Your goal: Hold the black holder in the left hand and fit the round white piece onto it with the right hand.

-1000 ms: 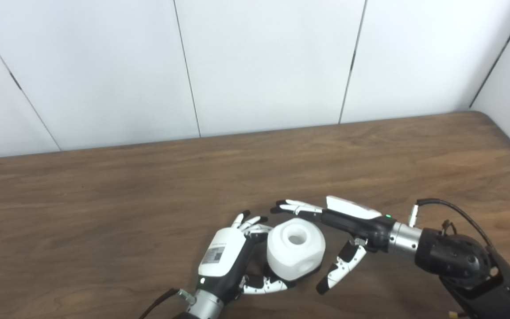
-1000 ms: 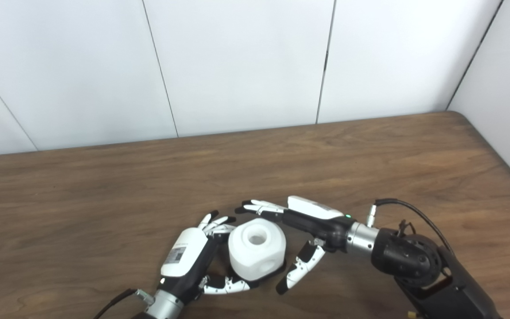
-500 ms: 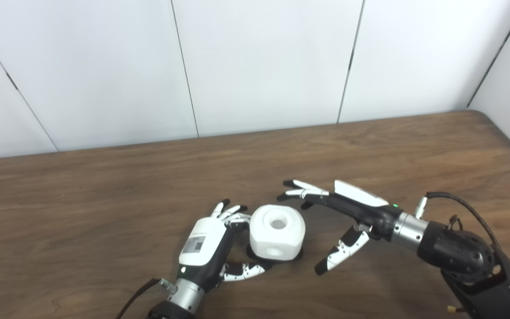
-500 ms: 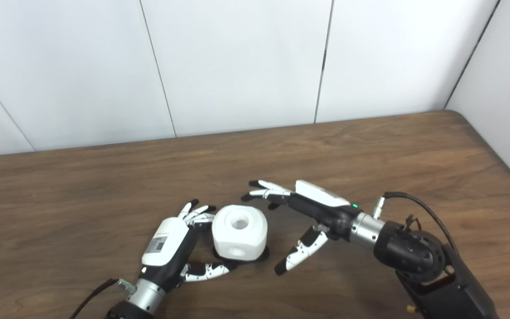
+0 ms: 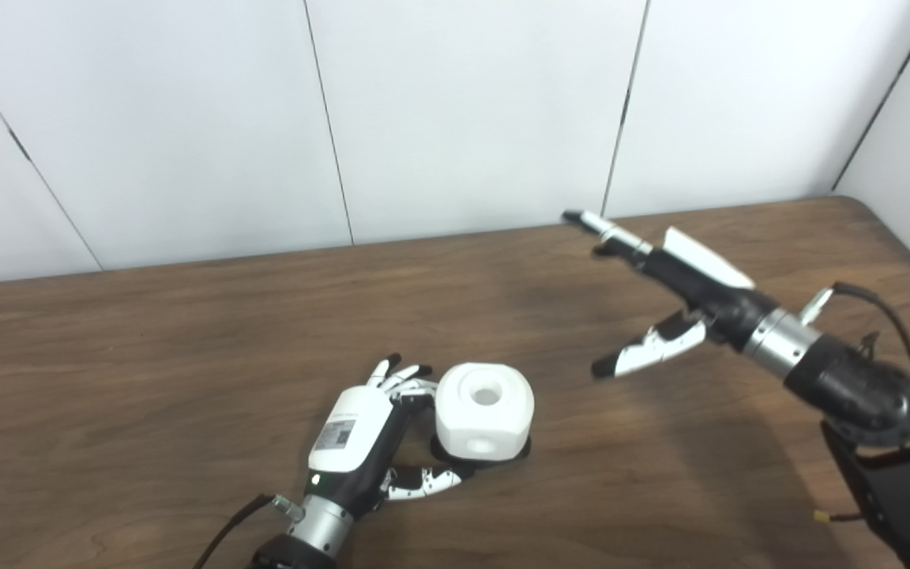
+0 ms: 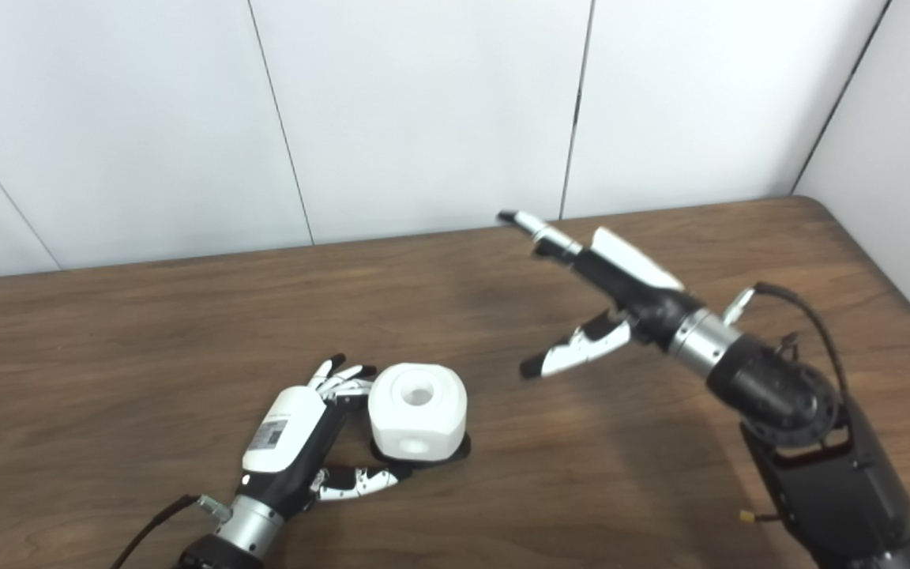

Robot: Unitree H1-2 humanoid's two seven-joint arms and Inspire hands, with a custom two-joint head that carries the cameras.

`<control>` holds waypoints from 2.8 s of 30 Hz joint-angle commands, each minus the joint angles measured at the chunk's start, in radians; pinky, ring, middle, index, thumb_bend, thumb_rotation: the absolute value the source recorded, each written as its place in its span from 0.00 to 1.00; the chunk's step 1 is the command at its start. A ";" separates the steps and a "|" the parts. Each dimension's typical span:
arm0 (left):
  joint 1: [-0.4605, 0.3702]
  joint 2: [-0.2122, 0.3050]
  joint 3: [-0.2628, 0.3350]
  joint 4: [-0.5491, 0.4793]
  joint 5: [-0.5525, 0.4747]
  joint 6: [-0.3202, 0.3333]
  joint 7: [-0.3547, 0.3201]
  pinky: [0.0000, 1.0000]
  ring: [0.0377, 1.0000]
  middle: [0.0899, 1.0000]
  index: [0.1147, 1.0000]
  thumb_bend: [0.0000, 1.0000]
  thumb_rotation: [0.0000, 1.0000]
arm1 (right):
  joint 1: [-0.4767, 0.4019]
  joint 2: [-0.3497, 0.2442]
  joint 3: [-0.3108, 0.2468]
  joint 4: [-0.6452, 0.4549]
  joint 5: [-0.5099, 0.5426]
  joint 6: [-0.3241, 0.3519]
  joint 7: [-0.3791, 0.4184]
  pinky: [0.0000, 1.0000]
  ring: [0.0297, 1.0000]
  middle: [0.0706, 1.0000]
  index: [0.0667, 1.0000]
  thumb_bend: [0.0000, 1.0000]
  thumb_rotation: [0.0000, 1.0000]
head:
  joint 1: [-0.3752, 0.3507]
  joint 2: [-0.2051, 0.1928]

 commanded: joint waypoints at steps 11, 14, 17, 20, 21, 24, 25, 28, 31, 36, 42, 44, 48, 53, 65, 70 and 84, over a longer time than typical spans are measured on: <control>0.004 0.011 0.013 0.022 -0.004 -0.007 0.010 1.00 0.87 0.70 0.42 0.52 0.06 | -0.002 -0.023 -0.061 0.067 0.036 -0.048 -0.069 0.93 1.00 1.00 1.00 0.85 0.41 | 0.004 -0.001; 0.003 0.012 0.018 0.026 -0.007 -0.008 0.012 1.00 0.87 0.70 0.42 0.52 0.06 | 0.013 -0.008 -0.057 0.055 0.046 -0.049 -0.081 0.92 1.00 1.00 0.99 0.79 0.41 | 0.005 -0.002; 0.002 0.014 0.022 0.028 -0.008 -0.005 0.009 1.00 0.87 0.70 0.42 0.52 0.06 | 0.019 0.002 -0.056 0.050 0.047 -0.058 -0.092 0.90 0.99 1.00 0.98 0.76 0.39 | 0.005 -0.003; -0.002 0.018 0.023 0.035 0.003 0.001 0.004 1.00 0.87 0.70 0.42 0.52 0.07 | 0.023 0.004 -0.062 0.041 0.044 -0.066 -0.099 0.89 0.99 1.00 0.98 0.73 0.37 | 0.002 -0.002; -0.005 0.020 0.023 0.037 0.006 0.005 0.000 1.00 0.87 0.70 0.42 0.52 0.07 | 0.024 0.004 -0.065 0.039 0.042 -0.069 -0.103 0.90 0.99 1.00 0.98 0.72 0.36 | 0.001 -0.002; -0.013 0.027 0.021 0.046 0.007 0.009 -0.010 1.00 0.87 0.72 0.47 0.73 0.17 | 0.029 0.007 -0.075 0.033 0.048 -0.067 -0.111 0.89 0.99 1.00 0.98 0.71 0.36 | 0.003 -0.003; -0.015 0.029 0.020 0.047 0.007 0.010 -0.014 1.00 0.87 0.73 0.52 0.88 0.24 | 0.030 0.008 -0.077 0.033 0.051 -0.066 -0.113 0.90 0.99 1.00 0.98 0.71 0.36 | 0.003 -0.003; -0.023 0.039 0.019 0.045 0.000 0.032 -0.053 1.00 0.89 0.78 0.60 0.99 0.28 | 0.038 0.017 -0.085 0.038 0.070 -0.073 -0.123 0.90 0.99 1.00 0.98 0.69 0.35 | 0.003 -0.003; -0.033 0.053 0.019 0.039 -0.010 0.055 -0.101 0.99 0.92 0.84 0.71 1.00 0.31 | 0.049 0.025 -0.088 0.034 0.067 -0.069 -0.135 0.90 0.99 1.00 0.98 0.66 0.35 | 0.005 -0.004; -0.050 0.080 0.027 0.046 -0.041 0.059 -0.154 0.95 0.94 0.91 0.85 1.00 0.34 | 0.062 0.044 -0.085 0.031 0.048 -0.065 -0.159 0.88 0.98 1.00 0.97 0.63 0.34 | 0.003 -0.008; -0.073 0.113 0.036 0.059 -0.087 0.051 -0.200 0.92 0.96 0.94 0.92 1.00 0.34 | 0.071 0.082 -0.081 0.031 0.029 -0.065 -0.200 0.83 0.95 0.98 0.95 0.62 0.32 | -0.005 -0.017; -0.080 0.121 0.043 0.063 -0.111 0.052 -0.213 0.92 0.96 0.95 0.93 1.00 0.35 | 0.074 0.099 -0.081 0.024 0.021 -0.051 -0.218 0.81 0.93 0.97 0.94 0.60 0.32 | -0.003 -0.016; -0.086 0.131 0.067 0.066 -0.166 0.054 -0.231 0.92 0.96 0.95 0.93 1.00 0.36 | 0.081 0.124 -0.081 0.024 0.012 -0.053 -0.244 0.81 0.92 0.96 0.93 0.55 0.39 | 0.002 -0.020; -0.089 0.145 0.088 0.072 -0.215 0.038 -0.239 0.92 0.96 0.95 0.92 1.00 0.35 | 0.089 0.144 -0.079 0.029 0.013 -0.067 -0.256 0.83 0.93 0.97 0.94 0.51 0.37 | 0.001 -0.018; -0.074 0.122 0.164 0.141 -0.358 -0.057 -0.191 0.87 0.91 0.92 0.93 1.00 0.45 | 0.124 0.179 -0.074 0.010 0.007 -0.065 -0.291 0.81 0.90 0.92 0.90 0.49 0.36 | -0.001 -0.097; -0.068 0.095 0.212 0.184 -0.428 -0.091 -0.162 0.85 0.93 0.96 0.98 1.00 0.64 | 0.137 0.204 -0.059 0.043 -0.026 -0.108 -0.323 0.81 0.89 0.91 0.90 0.40 0.55 | 0.004 -0.144; -0.105 0.016 0.341 0.302 -0.613 -0.143 -0.134 0.87 0.96 0.99 1.00 0.79 0.99 | 0.115 0.384 -0.120 0.099 0.129 -0.038 -0.411 0.82 0.90 0.92 0.91 0.19 0.79 | 0.002 -0.196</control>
